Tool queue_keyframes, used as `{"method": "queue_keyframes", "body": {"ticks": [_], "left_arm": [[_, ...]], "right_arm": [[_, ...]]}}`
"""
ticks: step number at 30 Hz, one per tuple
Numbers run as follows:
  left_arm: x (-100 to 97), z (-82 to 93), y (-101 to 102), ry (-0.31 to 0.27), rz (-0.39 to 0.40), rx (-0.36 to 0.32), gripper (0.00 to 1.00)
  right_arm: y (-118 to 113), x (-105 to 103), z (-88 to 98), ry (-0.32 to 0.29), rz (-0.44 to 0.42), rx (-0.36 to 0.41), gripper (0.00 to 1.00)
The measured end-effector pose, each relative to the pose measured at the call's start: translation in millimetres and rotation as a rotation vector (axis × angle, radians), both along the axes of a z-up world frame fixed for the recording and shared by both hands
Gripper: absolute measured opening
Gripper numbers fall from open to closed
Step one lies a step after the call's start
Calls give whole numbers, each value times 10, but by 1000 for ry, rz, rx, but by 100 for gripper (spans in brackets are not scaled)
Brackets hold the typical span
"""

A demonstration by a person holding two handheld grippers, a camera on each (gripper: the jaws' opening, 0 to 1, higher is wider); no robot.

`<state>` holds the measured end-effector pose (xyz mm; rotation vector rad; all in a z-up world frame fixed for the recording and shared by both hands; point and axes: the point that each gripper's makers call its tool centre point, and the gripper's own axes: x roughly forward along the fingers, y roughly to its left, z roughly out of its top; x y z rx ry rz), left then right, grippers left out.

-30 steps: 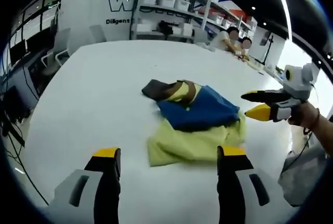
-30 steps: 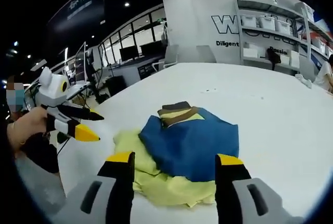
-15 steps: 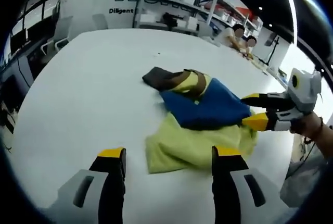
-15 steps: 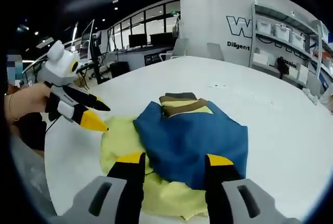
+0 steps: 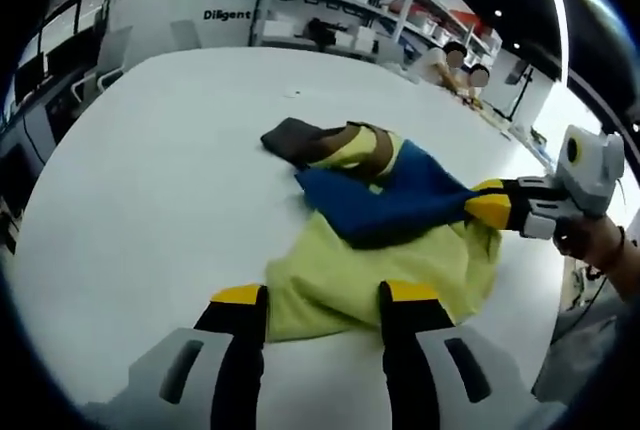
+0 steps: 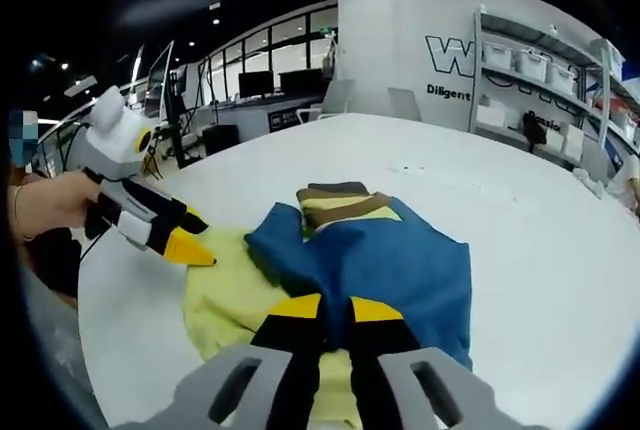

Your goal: Fold the garment on the visible template until the final outline fits inside the template.

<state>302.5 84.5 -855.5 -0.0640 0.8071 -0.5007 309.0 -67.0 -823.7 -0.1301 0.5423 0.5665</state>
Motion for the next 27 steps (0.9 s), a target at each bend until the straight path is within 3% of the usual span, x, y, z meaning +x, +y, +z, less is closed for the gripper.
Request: {"method": "queue_keyframes", "body": {"ticks": [3,8,10,12,16,21,27], "left_arm": [[26,-10,13,-11,-2,31,42],[42,-4,32,2,27,10,35],[21,-2,24,9,27,4,28],[-10,6,-8,0,-5,14,8],[-74,25,-27,21,-16,25,7],[-163,42,-16,36,-19,31,6],[-232,117,-3,24,-26,36,6]], "right_arm": [[-5,11,33,-10,-6,4,0],[-30,34,103,-24,-14,13,0],[-51,45,144,-28,-19,14,0],[-83,70,208,-52,-28,15,0],[-221,130,315,-71,-71,12,0],[-467,197,331,-38,-139,41,0],[-651,220,297,-8,-160,-9,0]]}}
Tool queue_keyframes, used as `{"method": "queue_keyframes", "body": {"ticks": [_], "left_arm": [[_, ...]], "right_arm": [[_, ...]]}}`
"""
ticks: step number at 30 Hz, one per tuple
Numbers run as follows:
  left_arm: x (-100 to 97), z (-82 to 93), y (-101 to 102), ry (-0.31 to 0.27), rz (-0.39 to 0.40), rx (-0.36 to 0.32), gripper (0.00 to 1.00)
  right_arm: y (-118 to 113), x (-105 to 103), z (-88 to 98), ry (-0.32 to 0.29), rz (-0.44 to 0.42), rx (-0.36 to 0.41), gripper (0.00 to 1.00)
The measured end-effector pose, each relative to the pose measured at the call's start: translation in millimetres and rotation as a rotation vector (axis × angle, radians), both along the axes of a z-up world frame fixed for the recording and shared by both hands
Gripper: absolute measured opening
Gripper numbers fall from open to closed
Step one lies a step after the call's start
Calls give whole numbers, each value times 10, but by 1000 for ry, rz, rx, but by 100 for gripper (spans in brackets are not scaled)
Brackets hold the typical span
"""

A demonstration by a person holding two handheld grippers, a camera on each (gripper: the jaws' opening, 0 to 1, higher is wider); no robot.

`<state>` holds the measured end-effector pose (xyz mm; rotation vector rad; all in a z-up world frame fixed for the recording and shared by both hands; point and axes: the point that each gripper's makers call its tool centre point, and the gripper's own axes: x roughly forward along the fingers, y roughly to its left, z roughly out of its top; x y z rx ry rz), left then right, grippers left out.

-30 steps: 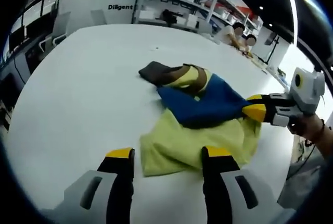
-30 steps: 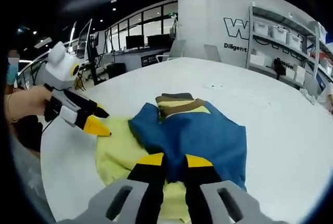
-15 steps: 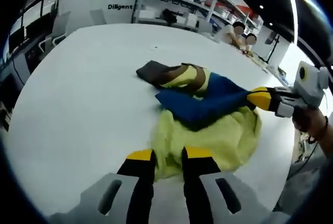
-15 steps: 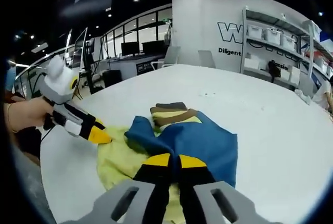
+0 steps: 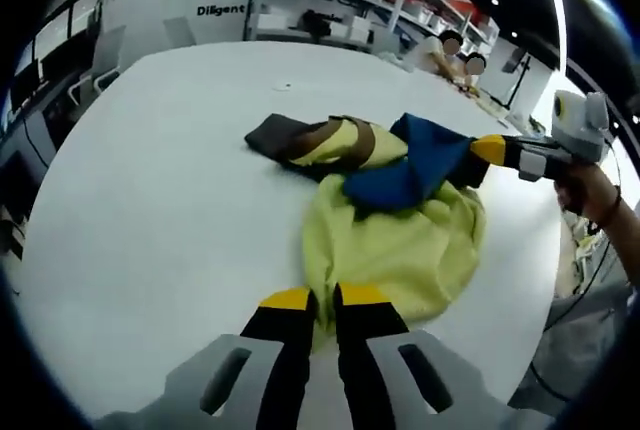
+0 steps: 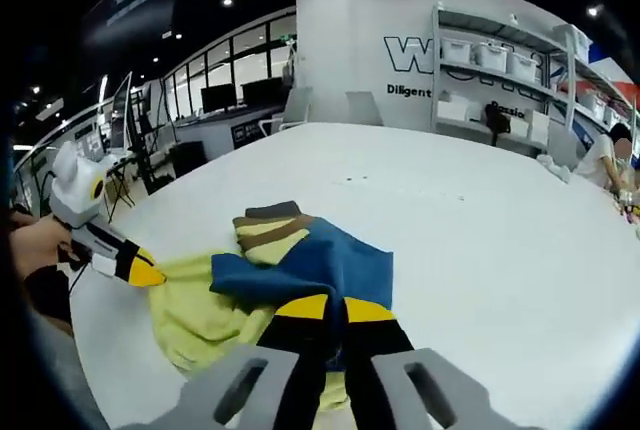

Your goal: Fold the garment on the visible template until the final outline fits inside the template.

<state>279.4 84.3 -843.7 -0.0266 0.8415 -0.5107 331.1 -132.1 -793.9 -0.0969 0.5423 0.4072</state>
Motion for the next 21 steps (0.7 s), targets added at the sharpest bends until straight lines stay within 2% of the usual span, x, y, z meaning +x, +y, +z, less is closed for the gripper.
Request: {"method": "queue_keyframes", "body": {"ticks": [3,5,7,10,14,17,21], "left_arm": [[-23,30,34,-7,6,6,6],[-46,39,63,-10,9,20,6],[-100,41,99,10,12,33,6],[-170,58,164,6,9,61,6],[-220,42,258,11,21,91,6],[-252,36,306,10,23,107,6],[-286,53,333,12,28,103,6]], "right_arm": [[-126,27,-5,6,-16,-39,0],[-192,43,11,6,-24,-34,0],[-276,63,29,-1,-40,-31,0],[-437,75,7,6,-66,-71,0],[-554,74,2,10,-98,-67,0],[-730,52,-47,25,-126,-107,0],[-878,29,-70,39,-149,-114,0]]}}
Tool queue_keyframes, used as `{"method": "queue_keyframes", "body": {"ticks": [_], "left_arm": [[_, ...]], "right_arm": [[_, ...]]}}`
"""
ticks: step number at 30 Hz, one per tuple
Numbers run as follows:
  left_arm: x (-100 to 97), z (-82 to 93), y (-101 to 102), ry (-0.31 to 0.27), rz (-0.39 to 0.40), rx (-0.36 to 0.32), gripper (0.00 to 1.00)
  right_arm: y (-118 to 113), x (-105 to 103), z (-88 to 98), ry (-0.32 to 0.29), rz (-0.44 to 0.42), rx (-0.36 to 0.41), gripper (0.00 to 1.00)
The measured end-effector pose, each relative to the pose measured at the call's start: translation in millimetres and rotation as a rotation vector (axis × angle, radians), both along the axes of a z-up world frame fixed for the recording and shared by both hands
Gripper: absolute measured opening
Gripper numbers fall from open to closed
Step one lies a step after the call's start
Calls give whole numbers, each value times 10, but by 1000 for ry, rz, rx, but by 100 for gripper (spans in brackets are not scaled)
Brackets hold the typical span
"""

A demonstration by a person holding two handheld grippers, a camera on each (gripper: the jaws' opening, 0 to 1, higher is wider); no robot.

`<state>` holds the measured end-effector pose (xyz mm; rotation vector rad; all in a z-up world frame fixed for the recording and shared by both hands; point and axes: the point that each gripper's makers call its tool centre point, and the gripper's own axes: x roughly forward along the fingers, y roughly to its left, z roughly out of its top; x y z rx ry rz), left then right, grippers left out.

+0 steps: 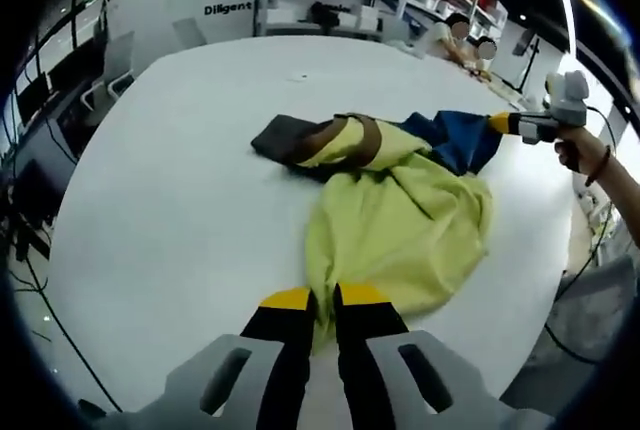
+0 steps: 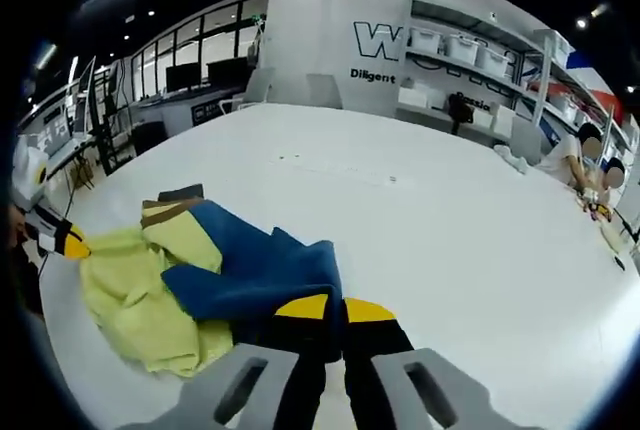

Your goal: Fold the garment on the visible template until the final outline fits inside the template.

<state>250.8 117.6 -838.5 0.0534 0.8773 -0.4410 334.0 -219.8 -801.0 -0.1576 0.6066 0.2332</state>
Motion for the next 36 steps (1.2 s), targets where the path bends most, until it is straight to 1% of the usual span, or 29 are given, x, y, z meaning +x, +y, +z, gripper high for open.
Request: {"method": "queue_keyframes", "body": {"ticks": [2,6,7,8,9,11,17,22,24,25,27,30,32,36], "left_arm": [[-28,10,47,-3,1,17,6],[-55,25,106,-4,7,22,6],[-60,27,120,-5,10,23,6],[-65,27,143,-6,12,26,6],[-69,27,159,-6,14,26,6],[-80,25,179,-4,19,26,6],[-136,28,185,0,24,21,6],[-180,40,214,3,32,14,7],[-196,35,243,2,40,13,7],[-201,31,250,4,43,13,7],[-225,26,259,9,49,8,7],[-260,23,265,16,54,3,7],[-285,33,262,19,58,0,7],[-341,56,250,21,69,-7,7]], "right_arm": [[-93,-17,-28,9,-19,-6,0],[-152,-11,-64,10,-5,3,0],[-185,-19,-95,26,-18,3,0],[-222,-25,-138,46,-21,-7,0],[-244,-24,-155,49,-23,-16,0],[-278,-25,-169,53,-25,-39,0],[-327,5,-175,52,-25,-67,0],[-432,31,-139,46,-67,-55,0],[-457,20,-132,56,-88,-24,0],[-469,21,-123,52,-93,-20,0],[-508,21,-107,47,-105,-21,0],[-598,0,-95,49,-149,-7,0],[-664,-15,-87,47,-173,-12,0],[-740,-41,-91,49,-198,-8,0]]}}
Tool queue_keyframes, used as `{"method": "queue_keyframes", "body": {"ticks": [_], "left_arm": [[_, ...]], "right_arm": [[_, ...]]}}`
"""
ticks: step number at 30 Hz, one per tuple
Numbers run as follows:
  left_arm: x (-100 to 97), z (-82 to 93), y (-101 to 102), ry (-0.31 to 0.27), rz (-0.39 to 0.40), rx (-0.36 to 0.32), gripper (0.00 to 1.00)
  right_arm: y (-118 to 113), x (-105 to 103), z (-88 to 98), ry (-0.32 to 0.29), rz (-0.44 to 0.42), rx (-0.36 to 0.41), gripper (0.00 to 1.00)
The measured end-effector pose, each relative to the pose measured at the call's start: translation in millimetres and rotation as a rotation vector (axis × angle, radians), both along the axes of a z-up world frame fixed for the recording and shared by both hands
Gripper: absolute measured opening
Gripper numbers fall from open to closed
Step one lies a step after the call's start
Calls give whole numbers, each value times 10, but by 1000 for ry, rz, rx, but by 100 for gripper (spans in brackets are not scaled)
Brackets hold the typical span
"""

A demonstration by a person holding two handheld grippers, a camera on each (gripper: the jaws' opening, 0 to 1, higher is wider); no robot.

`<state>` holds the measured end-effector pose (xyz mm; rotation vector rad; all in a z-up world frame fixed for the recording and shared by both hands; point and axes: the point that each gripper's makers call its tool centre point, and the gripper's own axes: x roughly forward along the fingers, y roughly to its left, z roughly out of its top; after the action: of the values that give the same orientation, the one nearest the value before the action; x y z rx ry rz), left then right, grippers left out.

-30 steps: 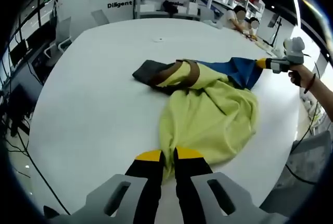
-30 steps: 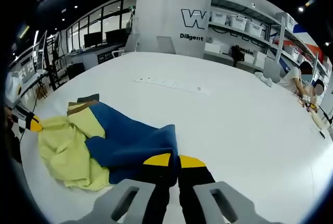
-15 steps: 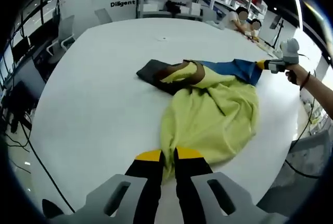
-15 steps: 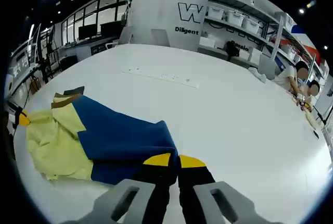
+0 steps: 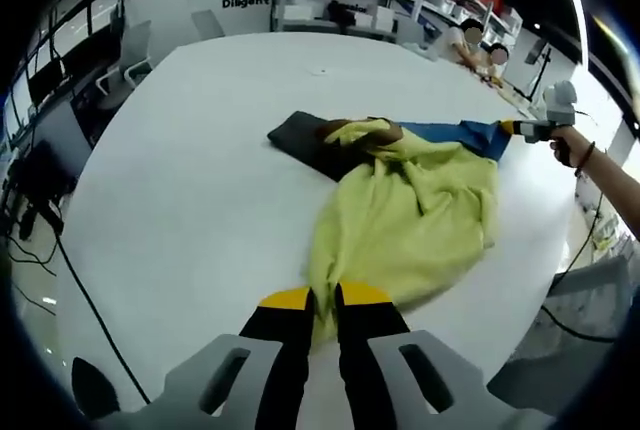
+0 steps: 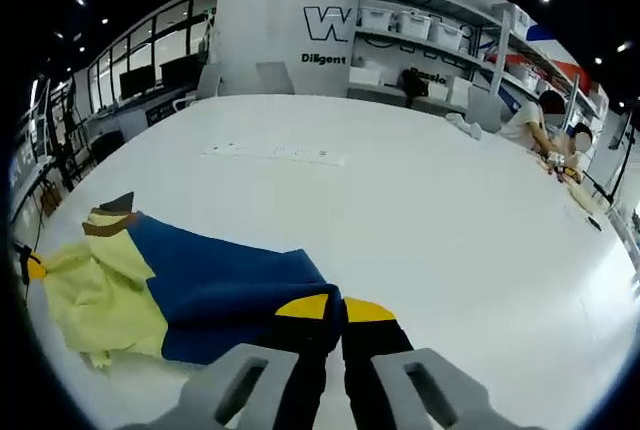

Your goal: Fold the garment on the visible template until the final outline fits inside the template.

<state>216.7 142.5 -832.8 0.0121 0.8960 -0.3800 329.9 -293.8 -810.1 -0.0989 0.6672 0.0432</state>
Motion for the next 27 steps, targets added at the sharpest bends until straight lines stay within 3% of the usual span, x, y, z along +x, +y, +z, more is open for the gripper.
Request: {"method": "queue_keyframes", "body": {"ticks": [4,6,10,15,18,20,27], "left_arm": [[-79,-38,-37,20,-11,2,7],[-118,-46,-72,18,-56,14,8],[-58,-3,26,-18,-68,79,21],[258,190,37,-133,-27,1,32],[442,199,77,-150,-14,17,34],[662,233,77,-204,-2,14,32],[1063,116,61,-247,5,10,33]], "right_arm": [[-51,-43,-39,19,-24,8,0],[-102,-85,-81,39,-54,15,0],[-138,-166,-185,84,-66,18,0],[-105,-243,-258,105,-61,44,0],[-112,-258,-278,112,-76,61,0],[-112,-271,-296,122,-76,57,0],[-72,-233,-235,76,-47,60,0]]}}
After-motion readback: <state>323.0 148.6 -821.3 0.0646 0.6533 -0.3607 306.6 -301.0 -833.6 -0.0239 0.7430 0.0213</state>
